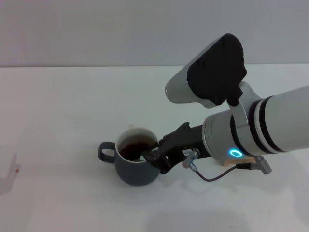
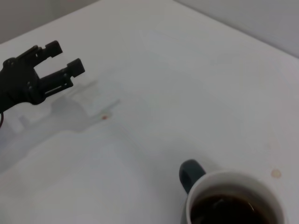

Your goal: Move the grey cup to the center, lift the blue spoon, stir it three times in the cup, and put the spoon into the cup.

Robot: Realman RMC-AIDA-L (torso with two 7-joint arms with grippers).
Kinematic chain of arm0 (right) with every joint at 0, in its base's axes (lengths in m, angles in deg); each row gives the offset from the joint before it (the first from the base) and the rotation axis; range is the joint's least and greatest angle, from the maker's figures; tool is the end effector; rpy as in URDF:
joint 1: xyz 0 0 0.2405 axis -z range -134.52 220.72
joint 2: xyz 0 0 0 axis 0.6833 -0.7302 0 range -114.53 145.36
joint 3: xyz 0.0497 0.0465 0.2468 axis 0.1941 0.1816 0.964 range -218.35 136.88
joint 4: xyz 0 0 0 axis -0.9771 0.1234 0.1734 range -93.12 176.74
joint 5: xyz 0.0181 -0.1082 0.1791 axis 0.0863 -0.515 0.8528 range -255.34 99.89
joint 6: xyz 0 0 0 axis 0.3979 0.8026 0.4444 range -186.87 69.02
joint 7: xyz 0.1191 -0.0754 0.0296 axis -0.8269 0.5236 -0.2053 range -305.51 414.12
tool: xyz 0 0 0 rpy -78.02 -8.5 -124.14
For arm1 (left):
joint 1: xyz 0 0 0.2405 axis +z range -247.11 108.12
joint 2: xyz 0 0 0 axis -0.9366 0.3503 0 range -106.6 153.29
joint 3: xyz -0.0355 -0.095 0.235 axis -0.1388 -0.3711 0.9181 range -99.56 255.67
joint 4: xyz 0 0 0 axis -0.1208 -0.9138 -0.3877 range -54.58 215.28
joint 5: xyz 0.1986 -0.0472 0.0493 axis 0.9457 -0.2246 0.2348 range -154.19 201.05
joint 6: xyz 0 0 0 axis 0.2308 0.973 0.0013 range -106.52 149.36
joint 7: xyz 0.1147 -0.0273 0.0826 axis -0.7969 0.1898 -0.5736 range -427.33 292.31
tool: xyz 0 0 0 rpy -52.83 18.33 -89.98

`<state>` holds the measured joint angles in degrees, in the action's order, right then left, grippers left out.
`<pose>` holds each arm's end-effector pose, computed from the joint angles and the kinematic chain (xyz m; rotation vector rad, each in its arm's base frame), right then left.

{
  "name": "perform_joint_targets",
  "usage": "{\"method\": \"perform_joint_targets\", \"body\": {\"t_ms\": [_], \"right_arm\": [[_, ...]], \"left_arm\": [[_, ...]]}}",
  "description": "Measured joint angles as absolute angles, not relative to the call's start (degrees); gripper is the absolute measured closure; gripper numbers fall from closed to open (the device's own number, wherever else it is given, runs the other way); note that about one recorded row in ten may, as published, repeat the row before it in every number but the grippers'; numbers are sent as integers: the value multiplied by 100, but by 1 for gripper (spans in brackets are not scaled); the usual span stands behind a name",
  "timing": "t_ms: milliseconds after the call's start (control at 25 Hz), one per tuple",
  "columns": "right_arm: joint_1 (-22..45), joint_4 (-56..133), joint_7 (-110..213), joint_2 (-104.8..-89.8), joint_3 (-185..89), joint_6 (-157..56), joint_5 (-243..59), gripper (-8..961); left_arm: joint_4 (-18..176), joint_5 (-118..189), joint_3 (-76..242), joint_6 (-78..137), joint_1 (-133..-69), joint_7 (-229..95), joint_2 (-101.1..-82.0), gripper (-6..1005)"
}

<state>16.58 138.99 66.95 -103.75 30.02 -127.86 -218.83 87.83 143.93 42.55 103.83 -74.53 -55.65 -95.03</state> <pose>0.0791 0.2963 -0.0670 -2.7073 0.7065 -0.0524 -0.3958 0.1945 0.0054 -1.4389 -0.6297 -0.6437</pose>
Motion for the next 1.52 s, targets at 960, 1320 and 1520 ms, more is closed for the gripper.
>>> {"method": "perform_joint_targets", "body": {"t_ms": [960,1320,1520], "right_arm": [[1915,13924,7378,-10364,2944,-11365,-21897,505],[3664,12984,9529,-10386,1859,-5117,-21956,437],[3889,11381,9631,-10386,1134,-1533,-21943,407]], "left_arm": [[8763,14365,4244,10397,-7459,-5565,-9486,144],[8771,14364,4220,10398,-7470,-5565,-9487,144],[8781,14355,4210,10403,-7486,-5565,-9487,144]]}}
